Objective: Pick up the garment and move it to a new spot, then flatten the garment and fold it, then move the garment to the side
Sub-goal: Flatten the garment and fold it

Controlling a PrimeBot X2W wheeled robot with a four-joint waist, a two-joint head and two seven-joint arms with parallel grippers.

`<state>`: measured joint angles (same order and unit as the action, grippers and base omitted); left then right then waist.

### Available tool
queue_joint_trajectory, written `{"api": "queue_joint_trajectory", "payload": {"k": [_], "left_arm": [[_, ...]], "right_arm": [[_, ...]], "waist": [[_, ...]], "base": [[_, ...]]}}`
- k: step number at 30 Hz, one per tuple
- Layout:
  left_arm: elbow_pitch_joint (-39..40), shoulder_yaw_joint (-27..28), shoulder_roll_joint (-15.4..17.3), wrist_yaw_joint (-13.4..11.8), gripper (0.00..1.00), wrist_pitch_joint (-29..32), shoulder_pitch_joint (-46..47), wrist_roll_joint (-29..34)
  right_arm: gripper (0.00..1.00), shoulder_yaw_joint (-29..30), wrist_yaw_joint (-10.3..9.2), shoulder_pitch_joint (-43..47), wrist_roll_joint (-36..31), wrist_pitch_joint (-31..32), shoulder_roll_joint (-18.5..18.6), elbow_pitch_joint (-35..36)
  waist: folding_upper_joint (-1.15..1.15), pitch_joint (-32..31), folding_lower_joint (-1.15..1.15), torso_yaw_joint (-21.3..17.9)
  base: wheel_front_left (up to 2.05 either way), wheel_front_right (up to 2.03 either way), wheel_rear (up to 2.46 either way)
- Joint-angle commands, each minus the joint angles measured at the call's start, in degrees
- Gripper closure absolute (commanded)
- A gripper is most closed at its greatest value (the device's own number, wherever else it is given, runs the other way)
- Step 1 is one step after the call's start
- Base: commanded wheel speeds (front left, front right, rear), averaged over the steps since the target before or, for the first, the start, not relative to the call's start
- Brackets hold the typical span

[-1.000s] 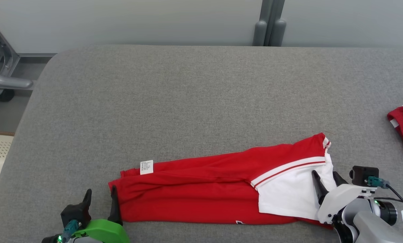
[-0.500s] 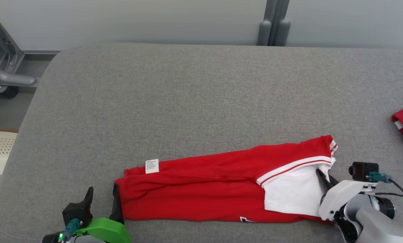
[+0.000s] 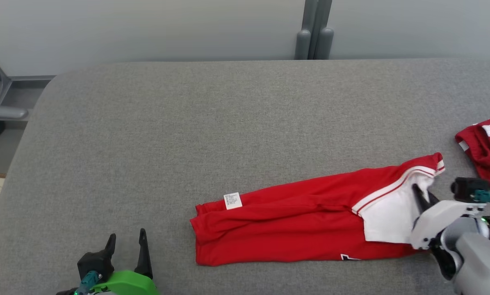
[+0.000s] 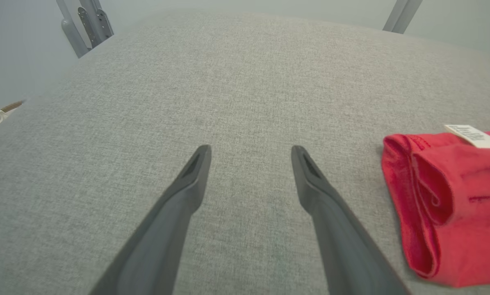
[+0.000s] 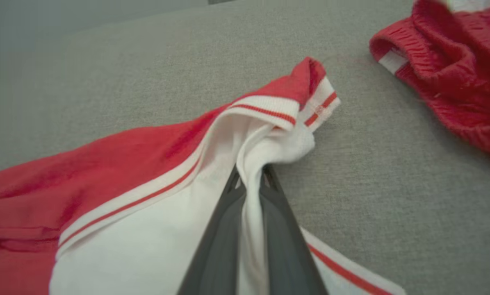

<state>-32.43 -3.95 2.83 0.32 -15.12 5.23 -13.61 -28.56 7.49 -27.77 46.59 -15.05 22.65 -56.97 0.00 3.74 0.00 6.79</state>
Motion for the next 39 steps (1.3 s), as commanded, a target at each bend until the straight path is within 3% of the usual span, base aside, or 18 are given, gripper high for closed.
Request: {"api": "queue_joint_trajectory", "payload": {"k": [1,8,15,21,28,29,30,31,35,39], "left_arm": [[-0.1,-0.2,0.2,0.0,0.0,0.0,-0.8,-0.4],[-0.9,-2.3,0.2,-0.1,0.0,0.0,-1.4,-1.7],[-1.6,-4.5,0.2,-0.3,0.0,0.0,-1.7,-3.0],[-2.1,-5.8,0.2,-0.1,0.0,0.0,-1.4,-3.4],[-2.5,-6.8,0.2,-0.1,0.0,0.0,-1.3,-4.0],[-2.6,-6.7,0.2,-0.2,0.0,0.0,-1.3,-4.1],[-2.6,-6.7,0.2,-0.2,0.0,0.0,-1.3,-4.2],[-2.5,-6.7,0.2,-0.1,0.0,0.0,-1.3,-4.1],[-2.2,-6.2,0.2,-0.5,0.0,0.0,-1.7,-4.3],[-2.0,-5.6,0.2,-0.7,0.0,0.0,-1.7,-4.3]], "right_arm": [[1.0,-2.3,-0.01,0.7,-1.0,-0.1,-0.6,3.4],[1.0,-13.5,-0.01,1.5,0.5,2.4,-2.0,19.0],[1.0,-23.0,-0.01,0.5,1.7,6.3,-4.6,27.9],[1.0,-28.7,-0.01,-2.1,1.5,7.0,-8.3,27.4],[1.0,-32.3,-0.01,-5.6,1.1,5.3,-12.2,20.0],[0.65,-32.0,-0.01,-5.9,1.8,4.7,-12.8,18.7],[0.08,-32.0,-0.01,-6.7,1.7,4.1,-13.3,17.6],[0.0,-32.4,-0.01,-7.2,1.7,3.7,-13.7,16.5],[0.0,-31.2,-0.01,-8.4,4.5,1.1,-15.1,16.4],[0.0,-29.2,-0.01,-9.4,6.1,0.1,-14.0,19.6]], "waist": [[0.0,-1.2,0.0,-1.4],[0.0,-2.7,0.0,-2.5],[0.0,-2.8,0.0,0.7],[0.0,-2.0,0.0,5.4],[0.0,-0.8,0.0,10.1],[0.0,-0.6,0.0,10.4],[0.0,-0.5,0.0,10.7],[0.0,-0.4,0.0,10.9],[0.0,-0.4,0.0,10.5],[0.0,-0.7,0.0,9.3]], "base": [[0.0,0.0,0.0],[0.0,0.0,0.0],[0.0,0.0,0.0],[0.0,0.0,0.0],[0.0,0.0,0.0],[0.0,0.0,0.0],[0.0,0.0,0.0],[0.0,0.0,0.0],[0.0,0.0,0.0],[0.0,0.0,0.0]]}}
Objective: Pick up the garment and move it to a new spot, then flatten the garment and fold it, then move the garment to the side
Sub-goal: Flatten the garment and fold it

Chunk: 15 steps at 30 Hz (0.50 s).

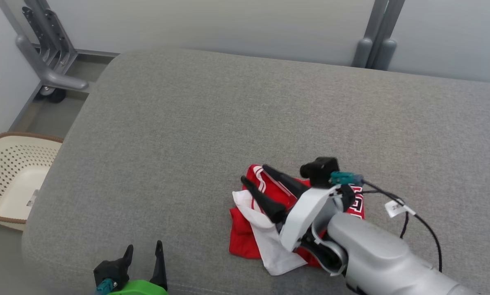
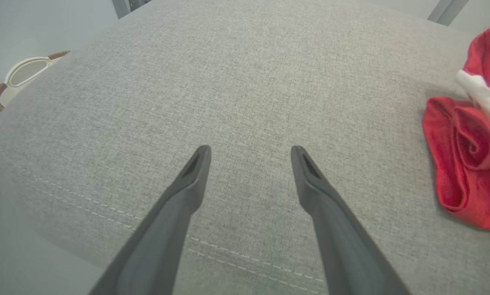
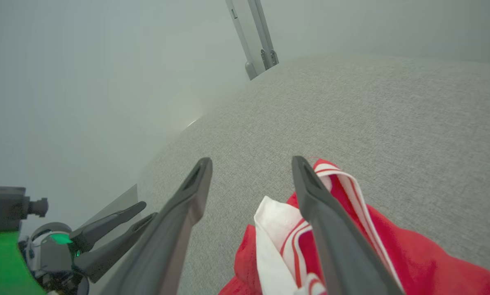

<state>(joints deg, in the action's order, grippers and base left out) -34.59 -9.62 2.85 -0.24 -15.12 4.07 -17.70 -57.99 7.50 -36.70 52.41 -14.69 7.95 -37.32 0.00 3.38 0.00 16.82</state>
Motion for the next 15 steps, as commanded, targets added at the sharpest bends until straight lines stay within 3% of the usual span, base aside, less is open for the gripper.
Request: {"api": "queue_joint_trajectory", "payload": {"k": [1,8,15], "left_arm": [[0.4,0.1,0.1,-0.1,0.0,0.0,-0.6,0.0],[1.1,0.8,0.1,-0.1,0.0,0.0,-0.8,0.2],[1.1,1.1,0.2,0.1,0.0,0.0,-1.1,0.5]], "right_arm": [[0.0,1.8,-0.03,-0.5,1.2,-0.4,1.4,1.1],[0.0,16.4,-0.02,5.5,-2.5,-0.4,7.4,7.5],[0.0,19.1,-0.03,14.0,-4.6,-0.5,10.1,8.7]], "waist": [[0.0,-0.5,0.0,-1.2],[0.0,-1.6,0.0,-4.3],[0.0,-2.1,0.0,-5.3]], "base": [[0.0,0.0,0.0],[0.0,0.0,0.0],[0.0,0.0,0.0]]}}
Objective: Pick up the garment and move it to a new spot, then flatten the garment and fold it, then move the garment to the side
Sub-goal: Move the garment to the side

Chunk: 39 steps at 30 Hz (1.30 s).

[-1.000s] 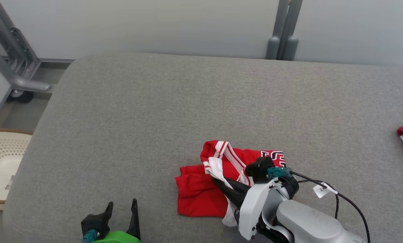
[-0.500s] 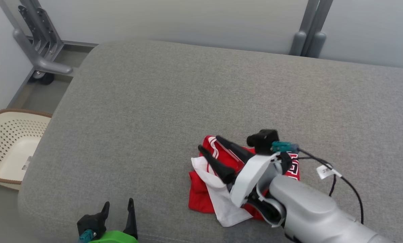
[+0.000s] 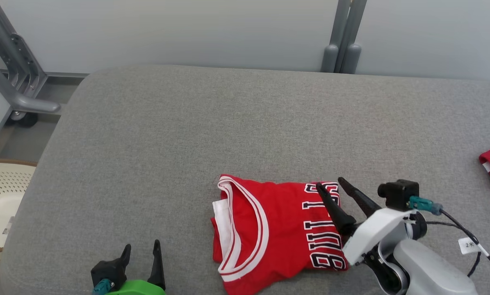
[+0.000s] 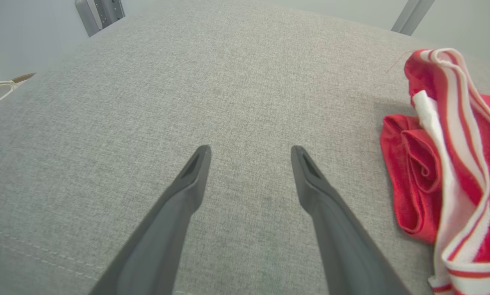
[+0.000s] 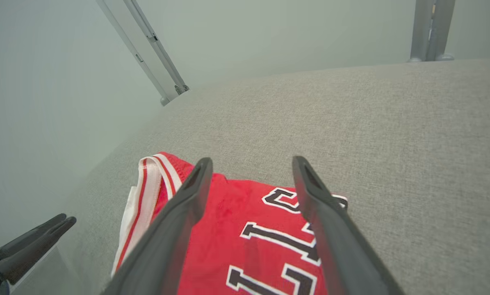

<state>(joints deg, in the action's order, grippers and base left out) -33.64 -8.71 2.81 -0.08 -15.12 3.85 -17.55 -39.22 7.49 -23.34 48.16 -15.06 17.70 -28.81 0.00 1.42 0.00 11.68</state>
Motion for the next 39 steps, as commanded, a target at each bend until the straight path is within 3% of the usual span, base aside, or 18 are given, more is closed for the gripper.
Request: {"api": "queue_joint_trajectory", "payload": {"k": [1,9,21,22,23,24,32,39], "left_arm": [[0.1,0.2,0.2,0.0,0.0,0.0,-1.0,0.3],[0.4,0.5,0.2,0.5,0.0,0.0,-0.8,1.0],[1.7,-1.5,0.2,0.3,0.0,0.0,1.3,1.7],[1.8,-1.6,0.2,0.4,0.0,0.0,1.4,1.8],[2.1,-1.7,0.2,0.4,0.0,0.0,1.6,2.0],[2.4,-1.8,0.2,0.5,0.0,0.0,1.7,2.2],[4.6,-1.9,0.2,0.9,0.0,0.0,1.8,3.2],[6.9,-2.9,0.2,1.4,0.0,0.0,1.8,3.6]], "right_arm": [[0.0,1.0,-0.01,1.6,-0.3,-0.1,0.3,0.1],[0.0,3.2,-0.01,6.8,0.4,-0.1,-1.2,-5.7],[0.0,2.3,-0.01,2.3,1.9,0.0,-5.8,-17.3],[0.45,1.8,-0.01,2.1,2.5,0.4,-6.2,-18.5],[0.8,1.1,-0.01,1.7,2.4,0.5,-6.3,-19.3],[1.0,0.7,-0.01,1.4,2.9,0.5,-6.4,-19.9],[1.0,2.1,-0.07,-1.3,2.9,0.0,-4.2,-21.7],[1.0,7.0,-0.06,-0.4,0.3,-0.1,-3.4,-22.3]], "waist": [[0.0,-0.2,0.0,-0.2],[0.0,0.2,0.0,0.3],[0.0,2.4,0.0,2.8],[0.0,2.4,0.0,3.0],[0.0,2.4,0.0,3.1],[0.0,2.4,0.0,3.3],[0.0,1.5,0.0,1.4],[0.0,-0.6,0.0,-6.5]], "base": [[0.0,0.0,0.0],[0.0,0.0,0.0],[0.0,0.0,0.0],[0.0,0.0,0.0],[0.0,0.0,0.0],[0.0,0.0,0.0],[0.0,0.0,0.0],[0.0,0.0,0.0]]}}
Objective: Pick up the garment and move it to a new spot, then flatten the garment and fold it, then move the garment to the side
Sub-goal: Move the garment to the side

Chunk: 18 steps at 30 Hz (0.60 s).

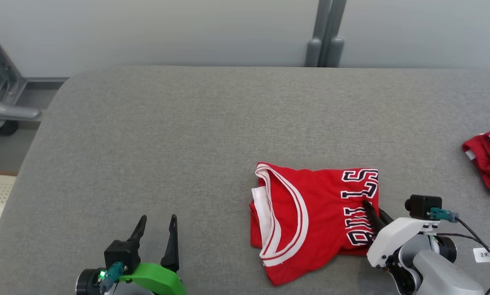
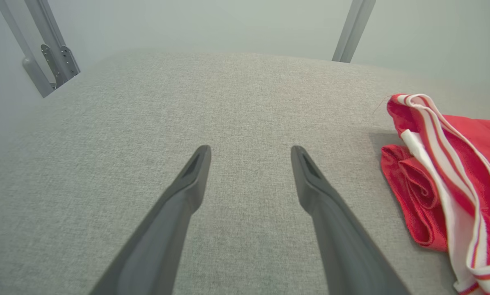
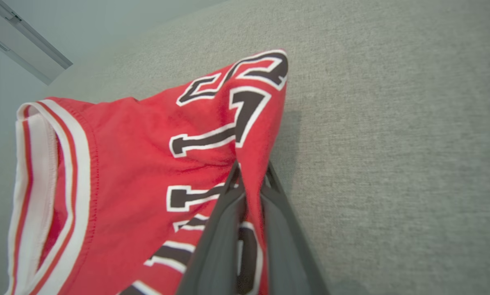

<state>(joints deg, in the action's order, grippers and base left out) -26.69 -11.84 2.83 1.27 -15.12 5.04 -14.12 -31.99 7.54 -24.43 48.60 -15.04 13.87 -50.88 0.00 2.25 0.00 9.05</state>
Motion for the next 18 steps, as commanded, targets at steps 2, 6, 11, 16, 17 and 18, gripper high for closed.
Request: {"api": "queue_joint_trajectory", "payload": {"k": [2,6,11,16,17,18], "left_arm": [[1.0,-0.6,0.2,0.2,0.0,0.0,1.0,-0.1],[2.2,-1.5,0.2,0.0,0.0,0.0,1.8,-0.8],[3.2,-2.5,0.2,-0.2,0.0,0.0,2.5,-1.2],[4.5,-3.6,0.2,0.0,0.0,0.0,3.8,-1.8],[4.9,-3.9,0.2,0.0,0.0,0.0,4.0,-1.6],[5.0,-4.1,0.2,0.0,0.0,0.0,4.1,-1.8]], "right_arm": [[1.0,1.0,-0.1,0.9,-1.2,-0.1,0.6,-0.3],[1.0,1.7,-0.1,1.6,-2.2,-0.1,0.3,0.2],[1.0,2.0,-0.1,1.9,-2.8,-0.1,-0.1,0.8],[1.0,1.5,-0.1,2.0,-2.8,-0.1,-0.6,1.6],[1.0,1.4,-0.1,1.9,-2.9,-0.1,-0.7,1.7],[1.0,1.3,-0.1,2.0,-2.8,-0.1,-0.8,1.8]], "waist": [[0.0,-1.6,0.0,-8.8],[0.0,-1.4,0.0,-15.8],[0.0,-0.9,0.0,-24.0],[0.0,0.0,0.0,-30.3],[0.0,0.2,0.0,-31.2],[0.0,0.4,0.0,-32.0]], "base": [[0.0,0.0,0.0],[0.0,0.0,0.0],[0.0,0.0,0.0],[0.0,0.0,0.0],[0.0,0.0,0.0],[0.0,0.0,0.0]]}}
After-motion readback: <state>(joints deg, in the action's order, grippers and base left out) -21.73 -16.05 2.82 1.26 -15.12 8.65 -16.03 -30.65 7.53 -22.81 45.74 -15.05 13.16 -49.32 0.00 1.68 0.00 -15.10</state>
